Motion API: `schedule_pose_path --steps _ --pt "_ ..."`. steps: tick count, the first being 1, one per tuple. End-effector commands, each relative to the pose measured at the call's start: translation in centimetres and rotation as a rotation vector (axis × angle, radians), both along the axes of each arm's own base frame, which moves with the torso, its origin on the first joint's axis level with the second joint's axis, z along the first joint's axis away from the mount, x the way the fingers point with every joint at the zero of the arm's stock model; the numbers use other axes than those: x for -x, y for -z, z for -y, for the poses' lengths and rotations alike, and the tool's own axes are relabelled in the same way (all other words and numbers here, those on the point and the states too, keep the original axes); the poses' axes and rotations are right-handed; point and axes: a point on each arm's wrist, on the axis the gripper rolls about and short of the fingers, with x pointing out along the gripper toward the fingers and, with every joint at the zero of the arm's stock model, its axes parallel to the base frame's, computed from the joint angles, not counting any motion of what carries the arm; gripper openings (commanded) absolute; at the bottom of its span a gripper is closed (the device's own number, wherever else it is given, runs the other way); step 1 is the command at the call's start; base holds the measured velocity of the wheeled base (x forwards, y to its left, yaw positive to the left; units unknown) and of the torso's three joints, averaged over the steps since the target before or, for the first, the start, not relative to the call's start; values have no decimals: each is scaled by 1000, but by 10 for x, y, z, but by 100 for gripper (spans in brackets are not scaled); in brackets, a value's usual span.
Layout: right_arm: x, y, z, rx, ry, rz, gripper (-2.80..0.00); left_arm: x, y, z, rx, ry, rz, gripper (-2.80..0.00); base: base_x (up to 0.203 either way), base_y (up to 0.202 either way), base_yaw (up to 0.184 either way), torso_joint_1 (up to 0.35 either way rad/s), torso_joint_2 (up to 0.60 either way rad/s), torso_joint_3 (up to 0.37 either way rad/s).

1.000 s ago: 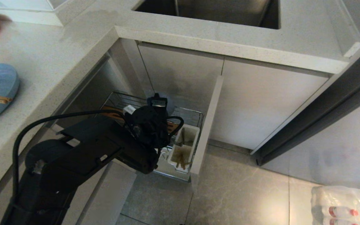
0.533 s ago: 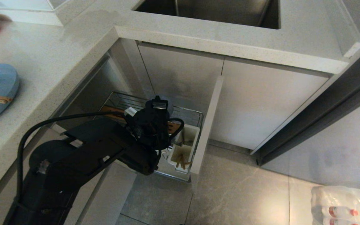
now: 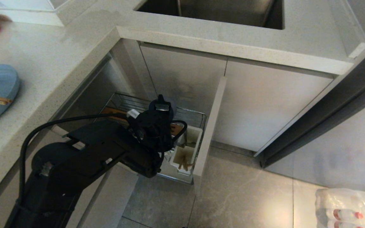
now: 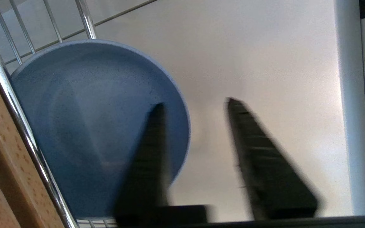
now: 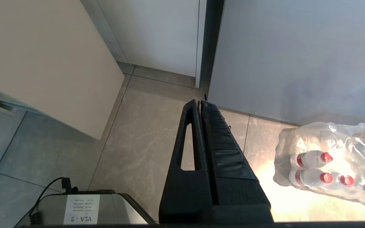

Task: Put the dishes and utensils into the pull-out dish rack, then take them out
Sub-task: Pick up the bowl and place it in the cupboard

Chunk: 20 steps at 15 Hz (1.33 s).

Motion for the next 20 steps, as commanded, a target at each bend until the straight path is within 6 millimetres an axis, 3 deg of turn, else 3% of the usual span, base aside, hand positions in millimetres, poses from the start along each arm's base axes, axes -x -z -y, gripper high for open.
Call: schedule_pose_path --steps 1,8,18,19,20 --pt "0 0 0 0 0 -1 -280 1 -2 0 11 -2 10 0 0 0 0 0 0 0" --pt "0 0 0 0 0 -1 -280 13 -22 8 5 -4 34 0 0 0 0 0 0 0" --pt "0 0 0 0 0 -1 -280 49 -81 25 -29 -16 78 0 0 0 0 0 0 0" --pt "0 0 0 0 0 -1 -280 51 -83 26 -35 -21 78 -280 0 0 0 0 0 0" --pt "0 0 0 0 0 -1 -280 53 -86 26 -43 -26 79 -280 0 0 0 0 0 0"
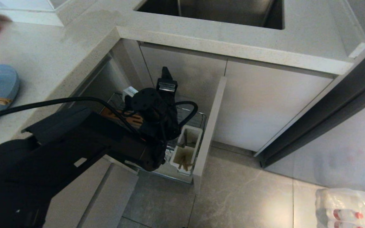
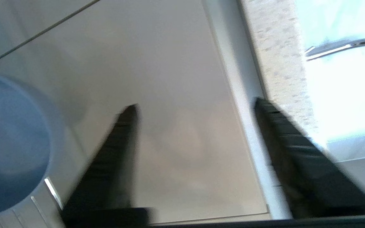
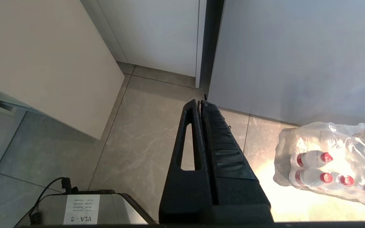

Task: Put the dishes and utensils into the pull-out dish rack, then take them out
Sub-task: Pick up the bowl and place it in the cupboard, then pick up the chopsticks and place it in the cupboard

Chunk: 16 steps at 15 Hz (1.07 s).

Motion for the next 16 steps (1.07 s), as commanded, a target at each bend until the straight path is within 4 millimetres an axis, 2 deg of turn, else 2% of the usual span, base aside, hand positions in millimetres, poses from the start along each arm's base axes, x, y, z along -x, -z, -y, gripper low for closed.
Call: schedule_pose_path --steps 1,10,16 --pt "0 0 0 0 0 -1 -280 5 -8 -1 10 -1 17 -280 0 0 0 0 0 0" --pt "0 0 0 0 1 -1 -280 36 -47 5 -123 -35 66 -280 0 0 0 0 0 0" --pt "0 0 0 0 0 -1 -280 59 -67 5 -307 -97 70 -280 0 0 0 0 0 0"
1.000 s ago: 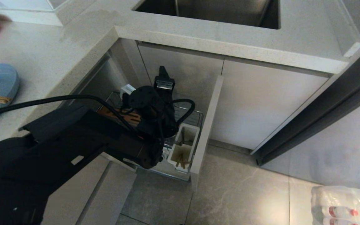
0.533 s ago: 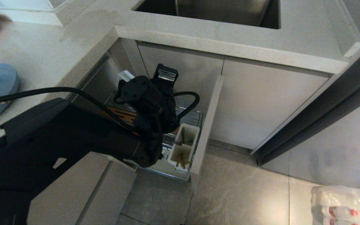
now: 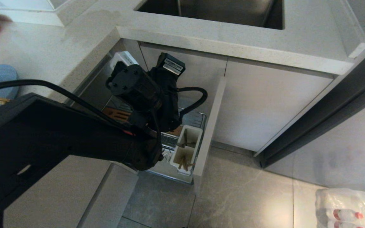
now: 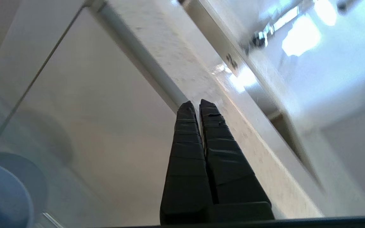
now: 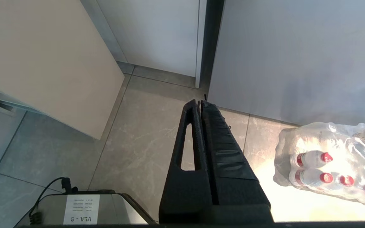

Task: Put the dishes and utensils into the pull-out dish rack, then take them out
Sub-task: Pick up the chopsticks and place it in the cupboard

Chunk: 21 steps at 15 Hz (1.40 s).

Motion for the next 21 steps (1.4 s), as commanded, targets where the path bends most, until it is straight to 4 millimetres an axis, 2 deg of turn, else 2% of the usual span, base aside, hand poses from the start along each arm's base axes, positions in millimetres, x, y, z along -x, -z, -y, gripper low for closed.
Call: schedule_pose_path --steps 1,6,12,15,18,21 --pt "0 0 0 0 0 -1 -280 11 -13 -6 -11 0 21 -280 0 0 0 0 0 0" --pt "0 0 0 0 0 -1 -280 36 -32 -27 -106 18 78 -280 0 0 0 0 0 0" --pt "0 0 0 0 0 -1 -280 76 -85 -61 -100 9 222 -280 0 0 0 0 0 0" --pt "0 0 0 0 0 -1 -280 92 -101 -76 -158 6 256 -280 0 0 0 0 0 0" --pt "0 0 0 0 0 -1 -280 93 -104 -97 -262 8 237 -280 0 0 0 0 0 0" --pt "0 0 0 0 0 -1 -280 82 -101 -120 -374 -6 211 -280 0 0 0 0 0 0"
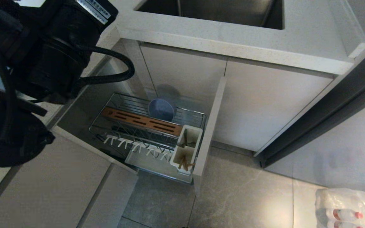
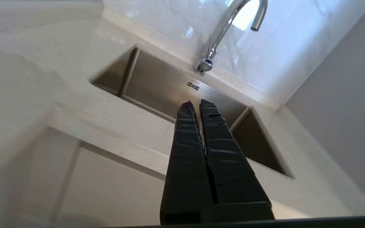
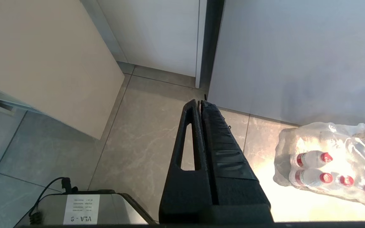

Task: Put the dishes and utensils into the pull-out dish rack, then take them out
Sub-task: Pick up the chopsticks and place it in the cupboard

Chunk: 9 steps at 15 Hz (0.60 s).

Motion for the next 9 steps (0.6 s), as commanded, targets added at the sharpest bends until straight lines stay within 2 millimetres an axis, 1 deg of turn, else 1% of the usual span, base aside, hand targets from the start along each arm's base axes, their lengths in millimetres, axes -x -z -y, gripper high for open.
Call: schedule_pose_path --steps 1,3,5,8,9 --pt "0 0 0 0 0 -1 -280 7 -8 -15 -5 -11 39 -280 0 0 0 0 0 0" --pt "0 0 0 0 0 -1 -280 20 -20 -24 -10 13 90 -280 0 0 0 0 0 0" --pt "0 0 0 0 0 -1 -280 32 -22 -30 -25 24 101 -280 0 0 0 0 0 0" --pt "0 0 0 0 0 -1 -280 40 -17 -34 -62 31 98 -280 0 0 0 0 0 0" --pt "0 0 0 0 0 -1 -280 42 -20 -36 -72 21 110 -280 0 0 0 0 0 0"
